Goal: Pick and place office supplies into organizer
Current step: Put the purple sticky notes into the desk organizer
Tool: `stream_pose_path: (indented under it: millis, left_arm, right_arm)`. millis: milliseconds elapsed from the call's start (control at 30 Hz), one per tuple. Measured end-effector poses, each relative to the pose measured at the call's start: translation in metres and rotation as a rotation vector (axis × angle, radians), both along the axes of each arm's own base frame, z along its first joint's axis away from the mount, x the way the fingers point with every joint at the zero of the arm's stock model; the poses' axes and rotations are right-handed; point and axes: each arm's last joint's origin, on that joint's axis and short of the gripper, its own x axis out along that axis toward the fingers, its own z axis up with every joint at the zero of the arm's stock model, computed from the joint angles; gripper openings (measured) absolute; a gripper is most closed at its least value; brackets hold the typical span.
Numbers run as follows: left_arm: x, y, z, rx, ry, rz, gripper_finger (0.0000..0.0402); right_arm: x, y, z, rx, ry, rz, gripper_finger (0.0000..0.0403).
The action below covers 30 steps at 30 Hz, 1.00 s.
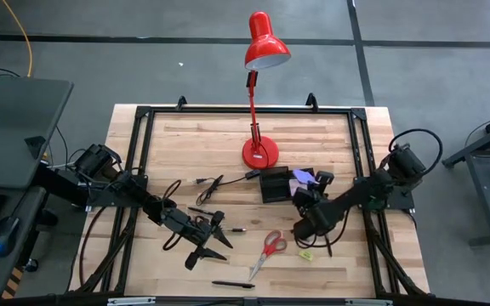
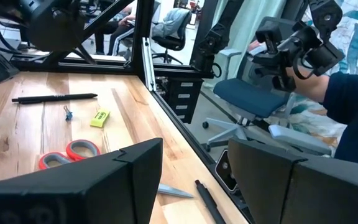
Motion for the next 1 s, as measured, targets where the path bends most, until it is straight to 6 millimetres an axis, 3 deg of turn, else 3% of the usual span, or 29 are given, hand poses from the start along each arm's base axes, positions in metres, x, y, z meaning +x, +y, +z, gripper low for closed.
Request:
stream_pose_path:
  millis: [500,1000]
  left_arm:
    - [0.0,0.0,0.0,-0.011,0.005,0.001,0.0173]
    - [-0.0001,0.0,-0.0007,-0.021,0.016,0.003,0.0173]
  right_arm:
    - [0.0049,-0.0067,-0.0026,0.069,0.092,0.009,0.0008]
    - [0.0076,-0.0057,-0.0034,0.069,0.077,0.035,0.0141]
